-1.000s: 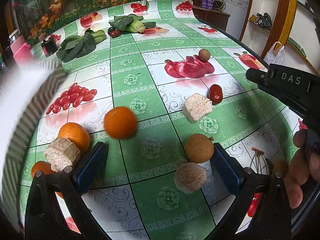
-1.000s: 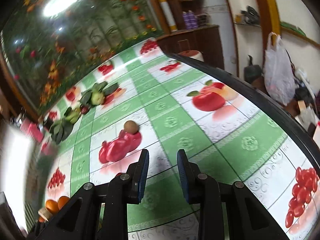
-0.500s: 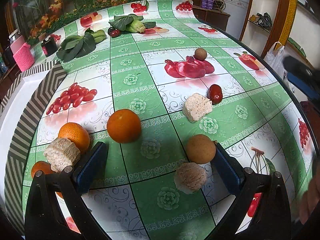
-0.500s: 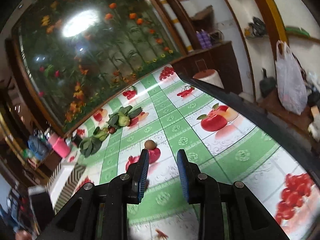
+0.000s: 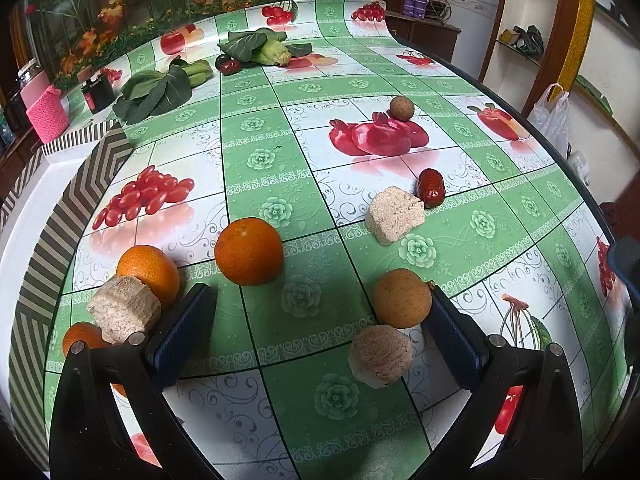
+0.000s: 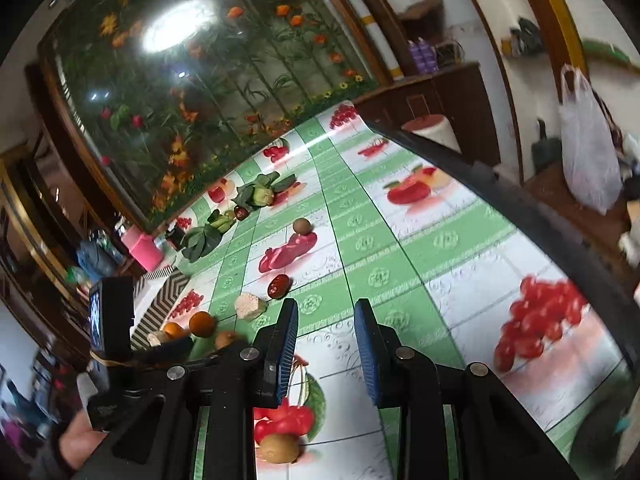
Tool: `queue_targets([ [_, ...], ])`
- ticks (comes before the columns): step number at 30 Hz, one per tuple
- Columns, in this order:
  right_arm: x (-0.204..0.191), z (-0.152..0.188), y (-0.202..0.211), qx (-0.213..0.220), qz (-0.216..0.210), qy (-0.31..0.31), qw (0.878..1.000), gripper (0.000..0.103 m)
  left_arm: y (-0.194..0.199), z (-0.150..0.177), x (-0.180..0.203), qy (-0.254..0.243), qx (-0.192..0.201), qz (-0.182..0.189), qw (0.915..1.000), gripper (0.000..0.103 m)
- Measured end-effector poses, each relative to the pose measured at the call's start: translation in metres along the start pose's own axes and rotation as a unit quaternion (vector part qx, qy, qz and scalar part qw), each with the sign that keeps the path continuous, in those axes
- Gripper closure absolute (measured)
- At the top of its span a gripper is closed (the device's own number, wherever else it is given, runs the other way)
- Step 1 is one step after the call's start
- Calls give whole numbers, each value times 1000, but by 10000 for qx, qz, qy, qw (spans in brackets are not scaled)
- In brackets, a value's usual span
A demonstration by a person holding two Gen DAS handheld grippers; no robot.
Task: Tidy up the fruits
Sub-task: 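Grasp an orange with the left gripper while the right gripper grasps a brown round fruit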
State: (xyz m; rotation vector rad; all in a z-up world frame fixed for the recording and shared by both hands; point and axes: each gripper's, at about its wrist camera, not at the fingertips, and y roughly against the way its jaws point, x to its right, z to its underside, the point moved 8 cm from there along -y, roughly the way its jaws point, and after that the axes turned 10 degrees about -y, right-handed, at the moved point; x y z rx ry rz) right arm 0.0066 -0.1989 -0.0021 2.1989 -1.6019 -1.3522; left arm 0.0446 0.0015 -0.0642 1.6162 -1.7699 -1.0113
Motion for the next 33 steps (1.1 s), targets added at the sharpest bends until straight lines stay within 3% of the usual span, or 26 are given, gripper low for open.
queue_targets([
  [5, -3, 5, -4, -87, -11, -79, 9999, 75, -2, -3, 4, -74, 7, 39, 10000, 0],
  [9, -3, 6, -4, -133, 24, -110, 9998, 75, 8, 1, 15, -553, 103, 517, 9971, 4],
  [14, -3, 8, -4, -202, 46, -23, 9998, 75, 60, 4, -4, -669, 1114, 864, 9878, 5],
  [16, -3, 9, -4, -222, 51, 1, 9997, 75, 87, 9, -22, -726, 1549, 1064, 9795, 5],
  [20, -6, 11, -6, -285, 30, 94, 9995, 75, 123, 27, -58, -863, 2050, 1469, 9638, 5],
  [22, -9, 13, -6, -322, -1, 199, 9993, 75, 119, 40, -75, -956, 1938, 1409, 9662, 5],
  [25, -18, 21, -7, -432, -30, 540, 9976, 75, 98, 56, -93, -742, 1437, 1357, 9775, 5],
  [27, -25, 28, -8, -517, 18, 891, 9947, 75, 92, 65, -94, -702, 1199, 1419, 9801, 5],
  [33, -47, 55, -4, -540, 111, 2120, 9757, 75, 81, 64, -96, -663, 1131, 1222, 9838, 10],
])
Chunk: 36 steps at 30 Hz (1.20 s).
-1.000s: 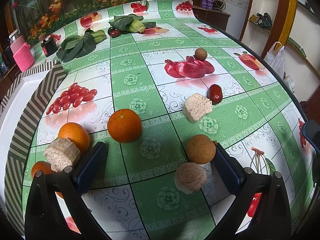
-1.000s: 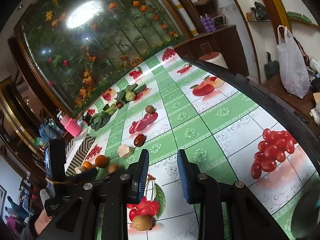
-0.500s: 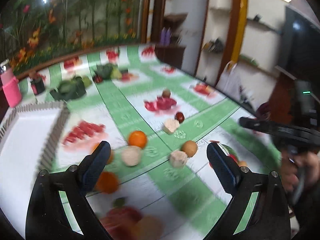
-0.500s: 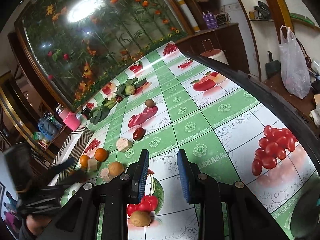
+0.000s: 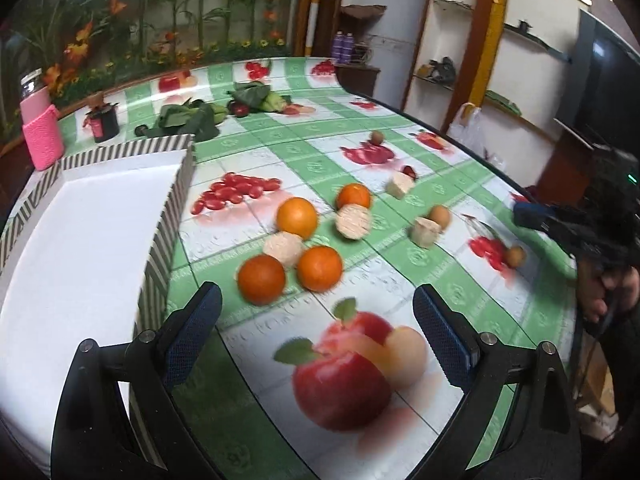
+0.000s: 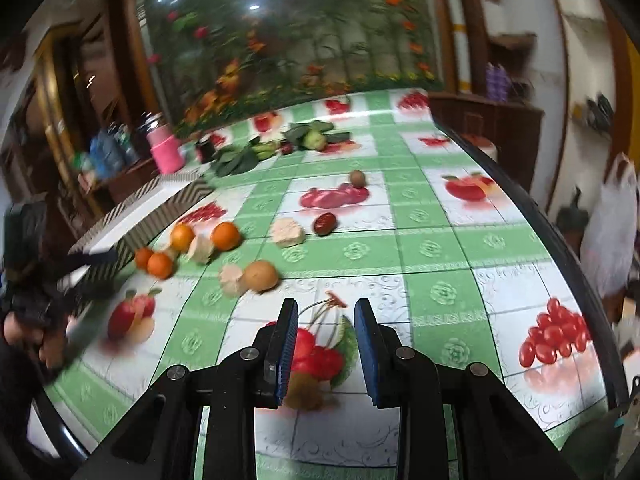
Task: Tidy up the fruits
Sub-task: 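Grasp an orange with the left gripper while the right gripper grasps a brown round fruit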
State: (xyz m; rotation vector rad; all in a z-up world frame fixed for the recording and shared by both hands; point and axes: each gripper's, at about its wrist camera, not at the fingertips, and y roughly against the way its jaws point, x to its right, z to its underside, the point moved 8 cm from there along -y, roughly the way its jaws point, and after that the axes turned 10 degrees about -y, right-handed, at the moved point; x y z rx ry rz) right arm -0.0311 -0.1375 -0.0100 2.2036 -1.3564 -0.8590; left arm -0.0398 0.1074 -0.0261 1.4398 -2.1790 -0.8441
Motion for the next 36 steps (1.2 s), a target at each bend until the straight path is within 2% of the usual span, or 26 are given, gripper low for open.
queue_targets([
  [2, -4, 3, 1, -22, -146, 125, 9998, 75, -7, -1, -5, 44, -76, -80, 9999, 17],
  [4, -9, 4, 4, -31, -396, 237, 9989, 75, -15, -2, -9, 65, -163, -169, 9997, 18],
  [6, -14, 9, 7, -130, -589, 397, 9974, 75, -19, -1, -15, 199, -247, -82, 9995, 24],
  [7, -17, 13, 9, -168, -588, 470, 9970, 75, -20, -1, -18, 248, -266, -138, 9992, 24],
  [10, -17, 24, 12, -322, -573, 702, 9954, 75, -21, 1, -30, 434, -312, -219, 9983, 37],
  [15, -9, 30, 12, -356, -505, 582, 9964, 75, -22, 1, -34, 423, -349, -334, 9979, 45],
  [20, -7, 29, 12, -333, -484, 500, 9970, 75, -23, 3, -44, 450, -460, -620, 9960, 71],
  [22, -8, 30, 13, -338, -464, 524, 9970, 75, -25, 5, -45, 322, -570, -774, 9948, 72],
  [28, -9, 31, 13, -347, -470, 520, 9969, 75, -23, 6, -42, 243, -548, -812, 9949, 73],
  [30, -10, 32, 13, -350, -427, 563, 9969, 75, -17, 3, -41, 205, -389, -895, 9950, 73],
  [34, -12, 34, 10, -472, -414, 699, 9956, 75, 4, -11, -28, 14, 252, -950, 9952, 73],
  [36, -14, 35, 7, -543, -383, 776, 9948, 75, 6, -13, -28, 44, 347, -896, 9954, 73],
])
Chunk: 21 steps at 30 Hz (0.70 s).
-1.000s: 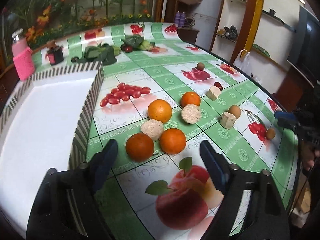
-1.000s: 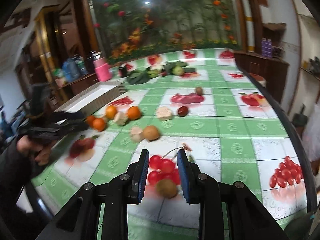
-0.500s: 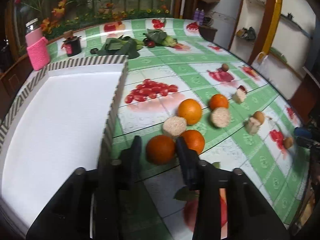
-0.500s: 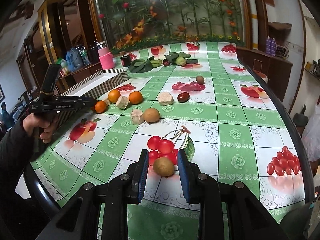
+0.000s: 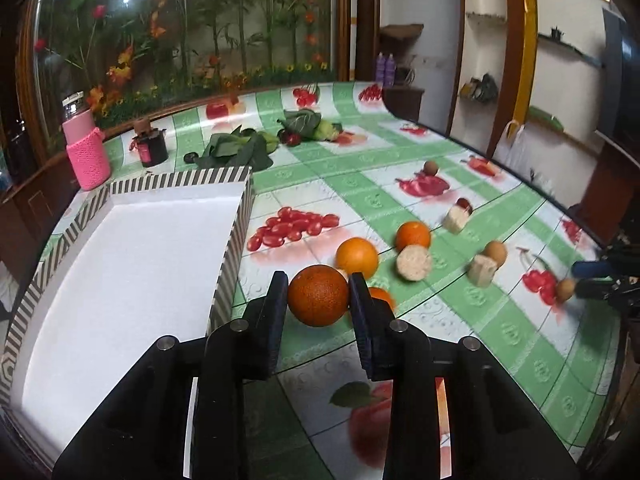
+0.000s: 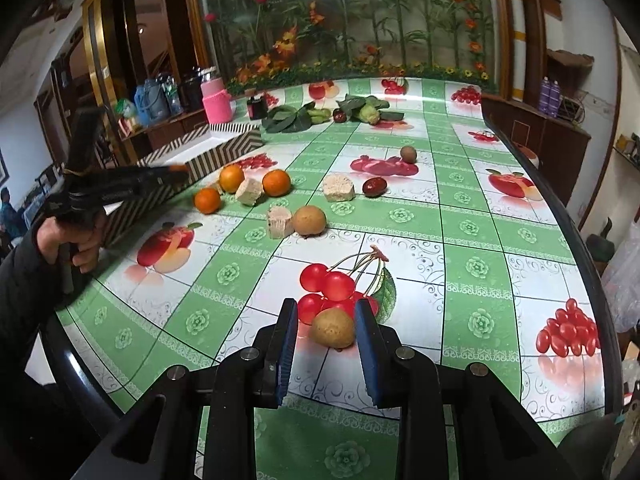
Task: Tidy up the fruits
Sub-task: 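Grasp an orange with the left gripper while the right gripper grasps a brown round fruit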
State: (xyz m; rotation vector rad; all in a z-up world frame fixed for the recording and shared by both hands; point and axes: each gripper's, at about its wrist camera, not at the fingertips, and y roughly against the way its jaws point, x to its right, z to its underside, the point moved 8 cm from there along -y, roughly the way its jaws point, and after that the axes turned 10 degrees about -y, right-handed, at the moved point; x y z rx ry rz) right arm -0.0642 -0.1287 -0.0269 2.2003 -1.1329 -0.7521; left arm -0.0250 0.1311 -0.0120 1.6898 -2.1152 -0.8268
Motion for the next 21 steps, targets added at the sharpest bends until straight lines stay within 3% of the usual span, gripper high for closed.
queue_targets([
  [7, -3, 0, -20, -388, 250, 166, 9988, 75, 1, 2, -15, 563, 63, 293, 9980, 73],
  [11, 0, 6, -28, -605, 520, 239, 9965, 75, 2, 2, -14, 533, 78, 314, 9981, 73],
  [16, 0, -3, -20, -342, 634, 192, 9972, 79, 6, 1, -13, 517, 174, 326, 9980, 73],
  [21, -21, -28, -16, -61, 466, 320, 9984, 79, 9, 0, -17, 632, 241, 336, 9971, 73],
])
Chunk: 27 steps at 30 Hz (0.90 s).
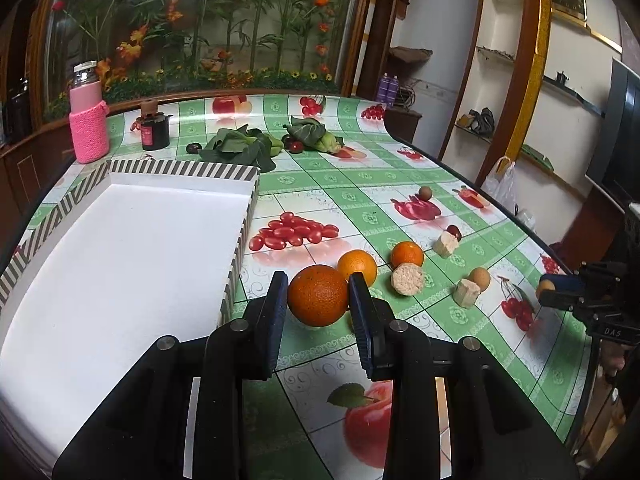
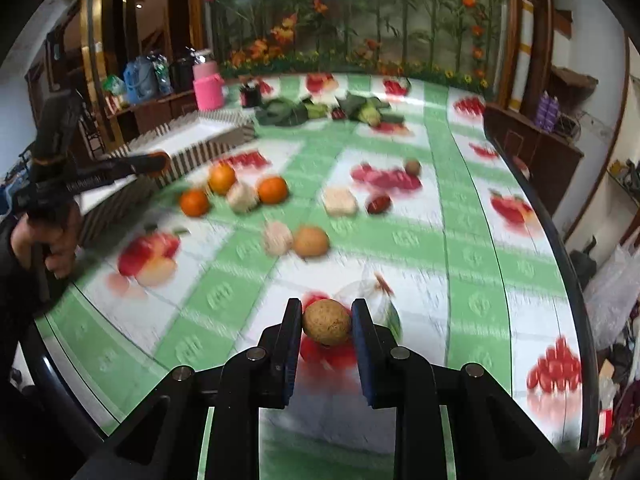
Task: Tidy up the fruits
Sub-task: 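Grasp an orange with the left gripper while the right gripper grasps a brown round fruit, then carry the orange into the white tray and open the left gripper while the right releases the brown fruit there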
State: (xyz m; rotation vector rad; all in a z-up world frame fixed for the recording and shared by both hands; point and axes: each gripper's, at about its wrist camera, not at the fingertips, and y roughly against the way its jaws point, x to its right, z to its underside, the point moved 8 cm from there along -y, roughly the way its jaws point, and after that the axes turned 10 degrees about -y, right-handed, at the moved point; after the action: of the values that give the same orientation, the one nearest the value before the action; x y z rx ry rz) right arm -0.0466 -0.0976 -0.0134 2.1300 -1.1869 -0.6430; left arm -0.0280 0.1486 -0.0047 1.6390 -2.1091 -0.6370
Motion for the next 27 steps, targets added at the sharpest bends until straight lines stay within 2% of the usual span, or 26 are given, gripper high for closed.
queue_targets([
  [6, -32, -28, -5, 264, -201, 142, 9994, 79, 2, -1, -2, 64, 46, 38, 10000, 73],
  [9, -43, -37, -12, 326, -229, 84, 9992, 79, 7, -4, -2, 110, 190, 74, 9997, 73],
  [14, -53, -45, -25, 317, -278, -83, 9991, 79, 14, -7, -8, 251, 331, 3, 9991, 73],
  [27, -87, -68, -43, 369, -337, 63, 9987, 79, 28, -11, -30, 663, 590, -193, 9959, 73],
])
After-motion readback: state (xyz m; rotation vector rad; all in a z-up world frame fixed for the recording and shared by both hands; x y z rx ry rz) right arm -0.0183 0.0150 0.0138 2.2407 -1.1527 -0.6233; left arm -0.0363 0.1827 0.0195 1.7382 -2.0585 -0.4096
